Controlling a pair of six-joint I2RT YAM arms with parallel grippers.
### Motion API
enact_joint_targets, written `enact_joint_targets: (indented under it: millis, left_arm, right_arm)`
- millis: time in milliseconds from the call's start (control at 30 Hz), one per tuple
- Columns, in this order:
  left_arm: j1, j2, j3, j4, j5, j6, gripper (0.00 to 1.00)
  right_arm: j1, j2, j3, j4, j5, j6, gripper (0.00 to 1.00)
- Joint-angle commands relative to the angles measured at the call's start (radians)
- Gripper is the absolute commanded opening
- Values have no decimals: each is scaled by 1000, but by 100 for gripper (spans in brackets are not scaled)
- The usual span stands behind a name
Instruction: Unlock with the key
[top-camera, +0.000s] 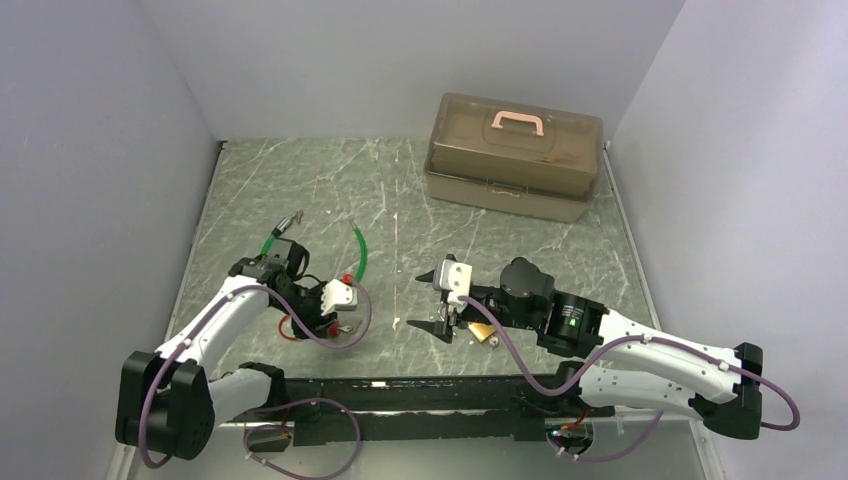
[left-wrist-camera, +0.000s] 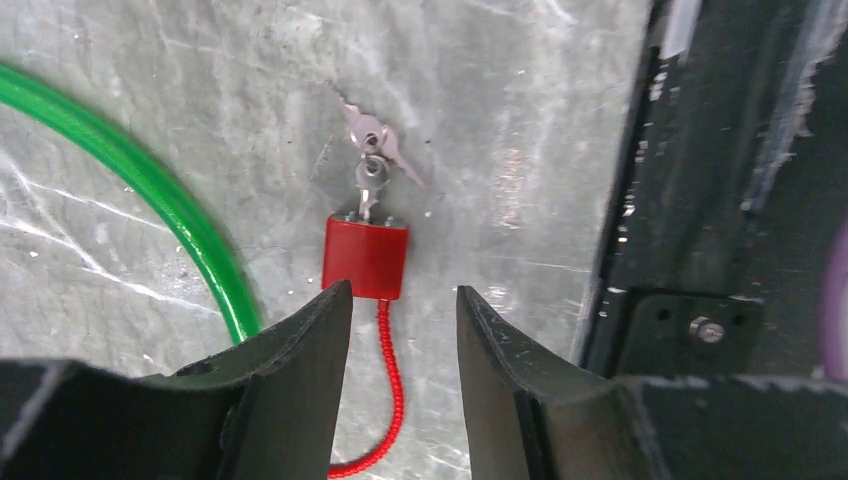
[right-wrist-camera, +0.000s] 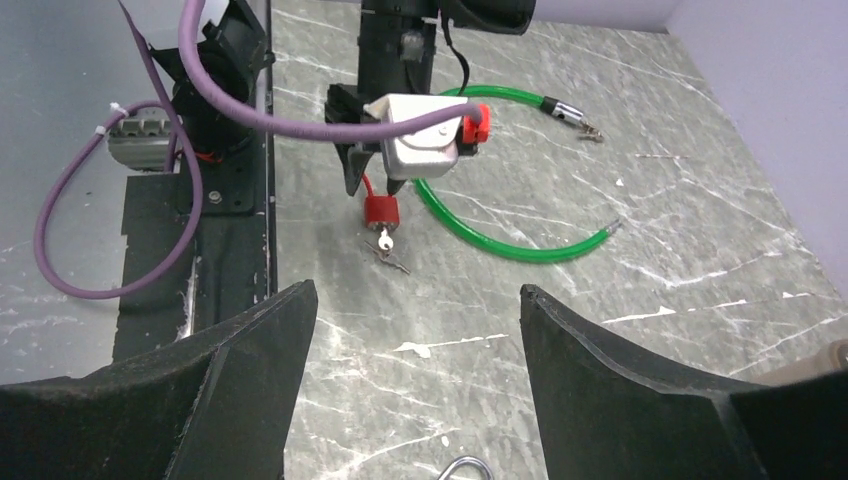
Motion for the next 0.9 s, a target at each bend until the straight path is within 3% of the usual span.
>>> enact_joint_targets:
  millis: [0,100,333,633,867]
  left_arm:
    - [-17,25,-42,182,-101,17,47]
    - [-23,65,-58,231,-117,28,46]
    - [-39,129,-59,261,-96,45,45]
    - [-87,171,-81,204,-59,71,41]
    - [-89,160,-96,140,-38,102,45]
  right_arm:
    - [-6,-8,1,78,22,20,77]
    - [-11,-59,-3,88,19,29,77]
    - [-22,-9,13,79,18,31,76]
    - [-35,-6,26,66,10,31,74]
    - [-48,-2,35,56,-4,28,74]
